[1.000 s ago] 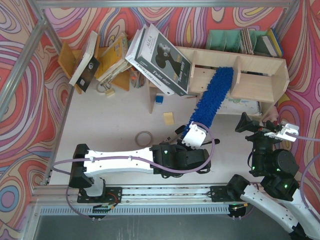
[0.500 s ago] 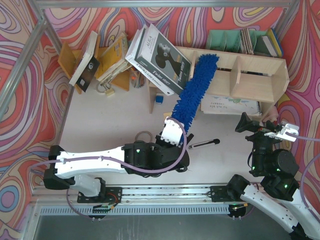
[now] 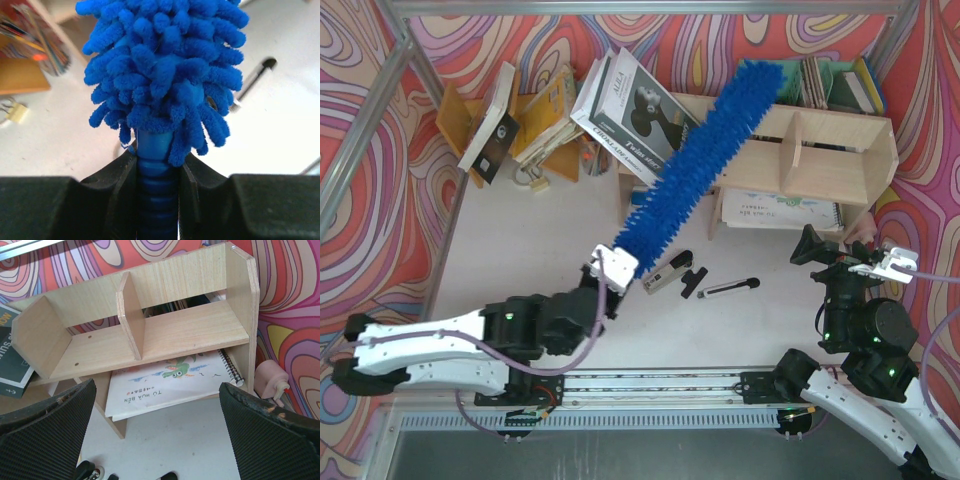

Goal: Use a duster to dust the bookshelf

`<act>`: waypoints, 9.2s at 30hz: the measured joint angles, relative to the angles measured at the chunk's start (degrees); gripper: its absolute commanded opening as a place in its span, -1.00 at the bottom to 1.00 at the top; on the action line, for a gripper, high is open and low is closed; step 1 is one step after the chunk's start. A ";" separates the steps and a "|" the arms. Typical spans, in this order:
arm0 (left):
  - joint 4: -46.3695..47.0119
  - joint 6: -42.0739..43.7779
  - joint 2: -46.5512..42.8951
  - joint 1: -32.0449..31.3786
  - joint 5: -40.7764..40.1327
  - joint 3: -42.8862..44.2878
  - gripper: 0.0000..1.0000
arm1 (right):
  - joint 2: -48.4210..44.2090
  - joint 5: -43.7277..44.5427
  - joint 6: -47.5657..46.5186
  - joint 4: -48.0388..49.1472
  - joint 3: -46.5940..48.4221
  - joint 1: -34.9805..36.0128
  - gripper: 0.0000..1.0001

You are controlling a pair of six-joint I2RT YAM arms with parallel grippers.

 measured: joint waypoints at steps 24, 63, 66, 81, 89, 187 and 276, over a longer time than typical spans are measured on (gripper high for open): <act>28.55 29.73 0.48 39.98 26.36 -4.92 -1.00 | 0.00 0.00 0.00 0.00 0.02 0.00 0.97; 4.35 3.23 14.75 -0.76 5.92 14.56 -1.00 | 0.87 0.04 -0.20 0.02 0.00 0.00 0.97; -0.72 -2.40 20.70 -2.73 3.30 16.76 -1.00 | 0.90 0.04 -0.20 0.02 0.00 0.00 0.97; -10.80 -22.16 26.69 -2.84 -1.27 17.38 -1.00 | 0.87 0.07 -0.17 0.00 0.00 0.00 0.97; -18.84 -29.81 30.27 -2.03 -1.36 17.49 -1.00 | 0.81 0.04 -0.17 0.02 0.00 0.00 0.97; -9.33 -7.63 40.68 1.86 11.63 31.12 -1.00 | 18.12 2.58 -7.61 11.41 15.58 0.00 0.97; -3.30 -7.67 40.79 2.40 22.45 31.02 -1.00 | 7.10 -0.37 -19.06 29.09 1.70 0.00 0.98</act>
